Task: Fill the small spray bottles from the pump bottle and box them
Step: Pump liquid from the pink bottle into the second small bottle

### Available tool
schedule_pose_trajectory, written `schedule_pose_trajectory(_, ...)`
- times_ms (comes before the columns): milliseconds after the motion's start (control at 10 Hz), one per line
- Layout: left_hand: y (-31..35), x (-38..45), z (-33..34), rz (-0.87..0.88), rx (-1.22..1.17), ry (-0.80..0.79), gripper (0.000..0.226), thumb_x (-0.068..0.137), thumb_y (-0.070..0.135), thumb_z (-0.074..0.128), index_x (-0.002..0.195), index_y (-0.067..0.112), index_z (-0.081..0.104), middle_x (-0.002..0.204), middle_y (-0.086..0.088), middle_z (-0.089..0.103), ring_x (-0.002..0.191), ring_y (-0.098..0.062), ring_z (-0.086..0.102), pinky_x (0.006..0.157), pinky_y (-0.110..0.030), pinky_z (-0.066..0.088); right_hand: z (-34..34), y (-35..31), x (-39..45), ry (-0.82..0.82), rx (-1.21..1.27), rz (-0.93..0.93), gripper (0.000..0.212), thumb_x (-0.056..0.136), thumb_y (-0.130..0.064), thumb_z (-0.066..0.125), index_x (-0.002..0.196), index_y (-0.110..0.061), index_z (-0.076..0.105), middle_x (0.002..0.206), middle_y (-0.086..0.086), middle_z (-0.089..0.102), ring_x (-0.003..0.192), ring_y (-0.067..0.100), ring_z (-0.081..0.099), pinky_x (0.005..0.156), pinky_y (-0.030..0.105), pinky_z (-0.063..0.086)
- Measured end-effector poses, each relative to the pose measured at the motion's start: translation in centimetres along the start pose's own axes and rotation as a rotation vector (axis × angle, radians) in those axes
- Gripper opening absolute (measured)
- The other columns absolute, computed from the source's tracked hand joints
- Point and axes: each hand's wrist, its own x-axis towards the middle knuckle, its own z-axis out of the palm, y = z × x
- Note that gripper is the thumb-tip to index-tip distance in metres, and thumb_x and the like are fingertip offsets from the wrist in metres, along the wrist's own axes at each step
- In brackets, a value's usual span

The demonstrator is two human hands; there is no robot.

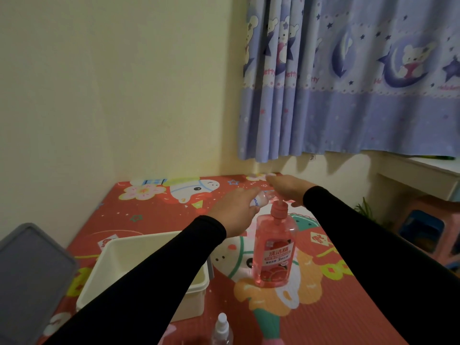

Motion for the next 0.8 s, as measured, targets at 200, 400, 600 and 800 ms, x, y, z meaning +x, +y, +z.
schedule_pose_trajectory(200,-0.4,-0.7,1.2,-0.024,-0.017,-0.003,0.048,0.101,0.027,0.046,0.147,0.023,0.034,0.139,-0.007,0.049,0.123,-0.025,0.046,0.089,-0.026,0.033,1.6,1.4,1.1,0.05,0.062,-0.064,0.024,0.101,-0.024,0.037,0.081,-0.023,0.05,0.075,-0.007,0.046,0.066,0.01,0.047,0.063,0.022,0.04)
schedule_pose_trajectory(400,-0.4,0.0,0.5,-0.032,-0.012,-0.028,0.05,0.1,0.03,0.046,0.148,0.026,0.033,0.139,-0.009,0.048,0.122,-0.026,0.046,0.088,-0.027,0.032,0.6,0.7,0.8,0.029,0.059,0.0,0.026,0.1,-0.041,0.032,0.111,-0.021,0.047,0.081,-0.001,0.049,0.091,0.021,0.048,0.083,0.033,0.038)
schedule_pose_trajectory(600,-0.4,0.2,0.4,-0.013,0.008,-0.004,0.05,0.101,0.029,0.046,0.149,0.025,0.032,0.137,-0.009,0.049,0.12,-0.027,0.048,0.089,-0.029,0.035,0.6,0.9,1.5,0.043,0.038,-0.011,0.033,0.097,-0.045,0.032,0.104,-0.022,0.055,0.075,0.001,0.048,0.082,0.023,0.047,0.08,0.036,0.039)
schedule_pose_trajectory(800,-0.6,0.1,1.4,-0.025,0.03,-0.033,0.047,0.102,0.029,0.043,0.147,0.025,0.032,0.136,-0.009,0.048,0.12,-0.027,0.048,0.091,-0.033,0.038,1.6,2.0,2.4,0.053,0.143,-0.085,0.042,0.1,-0.026,0.037,0.13,-0.001,0.051,0.079,-0.005,0.049,0.068,0.009,0.046,0.066,0.023,0.042)
